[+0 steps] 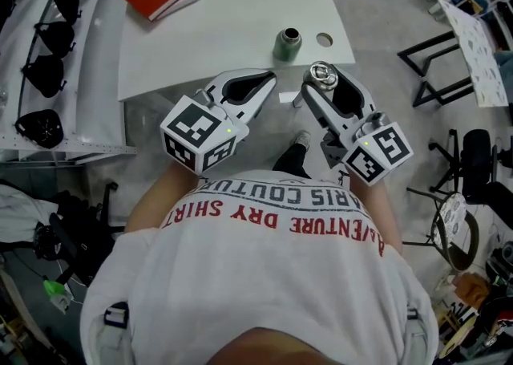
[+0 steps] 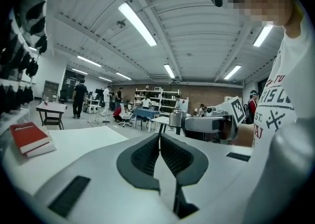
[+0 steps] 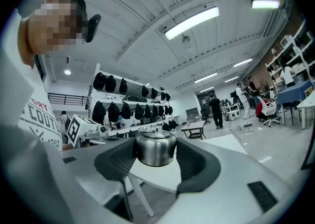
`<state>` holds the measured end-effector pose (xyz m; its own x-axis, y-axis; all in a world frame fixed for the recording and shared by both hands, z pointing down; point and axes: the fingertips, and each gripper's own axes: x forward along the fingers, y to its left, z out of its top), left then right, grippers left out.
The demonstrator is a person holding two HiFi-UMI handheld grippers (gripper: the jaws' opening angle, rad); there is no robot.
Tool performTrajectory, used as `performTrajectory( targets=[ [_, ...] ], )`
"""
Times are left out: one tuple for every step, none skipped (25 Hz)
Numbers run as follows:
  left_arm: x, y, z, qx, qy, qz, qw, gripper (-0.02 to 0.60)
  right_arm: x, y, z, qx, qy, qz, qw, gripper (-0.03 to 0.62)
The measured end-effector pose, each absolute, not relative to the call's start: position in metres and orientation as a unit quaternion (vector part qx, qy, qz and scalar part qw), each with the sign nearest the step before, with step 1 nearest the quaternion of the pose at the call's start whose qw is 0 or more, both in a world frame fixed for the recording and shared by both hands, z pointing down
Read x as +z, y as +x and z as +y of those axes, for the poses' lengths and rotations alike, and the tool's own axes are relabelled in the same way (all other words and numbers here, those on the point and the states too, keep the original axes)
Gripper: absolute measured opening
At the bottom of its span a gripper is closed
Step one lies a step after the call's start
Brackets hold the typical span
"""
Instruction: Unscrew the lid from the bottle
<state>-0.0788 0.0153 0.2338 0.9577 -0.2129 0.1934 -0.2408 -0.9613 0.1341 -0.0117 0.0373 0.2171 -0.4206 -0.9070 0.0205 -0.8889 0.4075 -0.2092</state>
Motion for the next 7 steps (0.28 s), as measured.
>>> performTrajectory(
  targets=[
    [0.2336, -0.0792, 0.0158, 0.089, 0.986, -0.114, 0.079, 0.034, 0.2179, -0.0110, 0.0381, -0.095, -0.538, 0.836, 0.048, 0.256],
    [0.2339, -0.0798, 0.0162, 0.090, 0.986, -0.114, 0.078, 0.034, 0.2189, -0.0105, 0.0386, -0.095, -0.540, 0.835, 0.046, 0.256],
    [0.2345, -0.0805, 0.0164, 0.091, 0.986, -0.114, 0.078, 0.034, 0.2200, -0.0104, 0.0389, -0.093, -0.543, 0.834, 0.042, 0.256],
    [0.2354, -0.0812, 0.0165, 0.092, 0.986, -0.113, 0.078, 0.034, 0.2207, -0.0105, 0.0391, -0.091, -0.545, 0.833, 0.039, 0.256],
    [0.2364, -0.0819, 0.0166, 0.093, 0.986, -0.113, 0.079, 0.034, 0.2211, -0.0108, 0.0393, -0.089, -0.546, 0.832, 0.037, 0.256],
    [0.2374, -0.0826, 0.0167, 0.094, 0.986, -0.113, 0.079, 0.034, 0.2214, -0.0111, 0.0396, -0.087, -0.546, 0.832, 0.036, 0.256],
    [0.2384, -0.0833, 0.0168, 0.095, 0.986, -0.113, 0.080, 0.034, 0.2216, -0.0115, 0.0398, -0.086, -0.547, 0.832, 0.035, 0.256]
  ],
)
